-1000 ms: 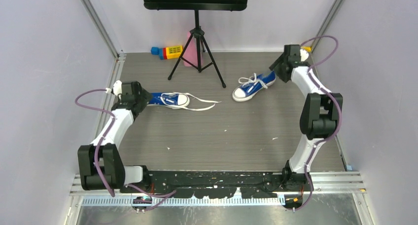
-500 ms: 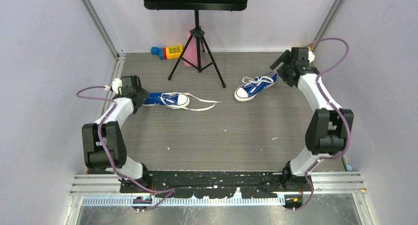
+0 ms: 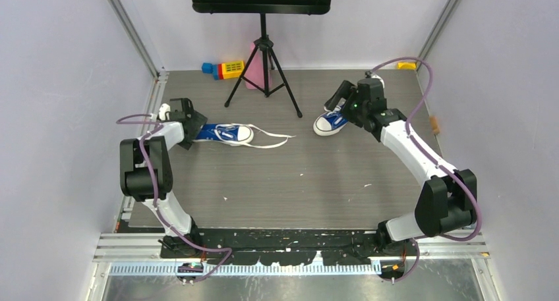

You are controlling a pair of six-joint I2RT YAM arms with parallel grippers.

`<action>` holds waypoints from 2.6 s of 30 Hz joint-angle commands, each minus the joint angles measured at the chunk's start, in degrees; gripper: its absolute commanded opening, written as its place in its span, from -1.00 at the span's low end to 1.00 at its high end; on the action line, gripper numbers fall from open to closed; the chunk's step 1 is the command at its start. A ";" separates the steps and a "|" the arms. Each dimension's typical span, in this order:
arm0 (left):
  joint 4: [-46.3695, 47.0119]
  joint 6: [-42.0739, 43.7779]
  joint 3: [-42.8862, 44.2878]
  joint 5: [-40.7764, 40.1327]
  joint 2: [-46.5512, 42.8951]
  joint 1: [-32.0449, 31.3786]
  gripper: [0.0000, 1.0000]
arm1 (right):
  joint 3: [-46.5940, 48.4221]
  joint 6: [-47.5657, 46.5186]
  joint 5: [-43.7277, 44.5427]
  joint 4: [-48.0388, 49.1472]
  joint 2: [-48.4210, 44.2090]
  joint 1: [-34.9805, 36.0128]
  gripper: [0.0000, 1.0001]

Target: Tie the shoes

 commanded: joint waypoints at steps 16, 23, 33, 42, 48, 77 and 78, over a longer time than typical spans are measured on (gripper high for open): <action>-5.59 8.47 15.59 18.06 14.15 -2.52 0.29 | 9.86 -3.58 -15.25 13.31 19.89 14.60 0.83; -7.55 20.20 10.01 24.49 9.21 -7.16 0.05 | 8.05 -2.97 -15.86 14.05 17.20 14.89 0.83; -8.15 21.16 0.90 27.37 -0.72 -22.19 0.11 | -2.85 -3.80 -17.31 11.86 6.12 14.89 0.81; 5.99 8.12 -3.82 24.89 -3.07 -36.23 -0.24 | -18.02 -2.32 -7.71 5.62 -13.19 14.89 0.77; 6.35 12.40 1.23 22.15 -0.84 -36.59 -0.35 | -22.71 2.34 -6.19 4.69 -15.78 15.46 0.66; -8.50 27.88 2.87 27.32 -16.60 -35.97 0.46 | -17.86 3.73 1.68 12.56 -0.82 20.34 0.22; -8.22 27.08 -0.35 27.66 -18.14 -36.09 0.40 | -18.63 3.21 1.14 11.73 -2.24 20.34 0.22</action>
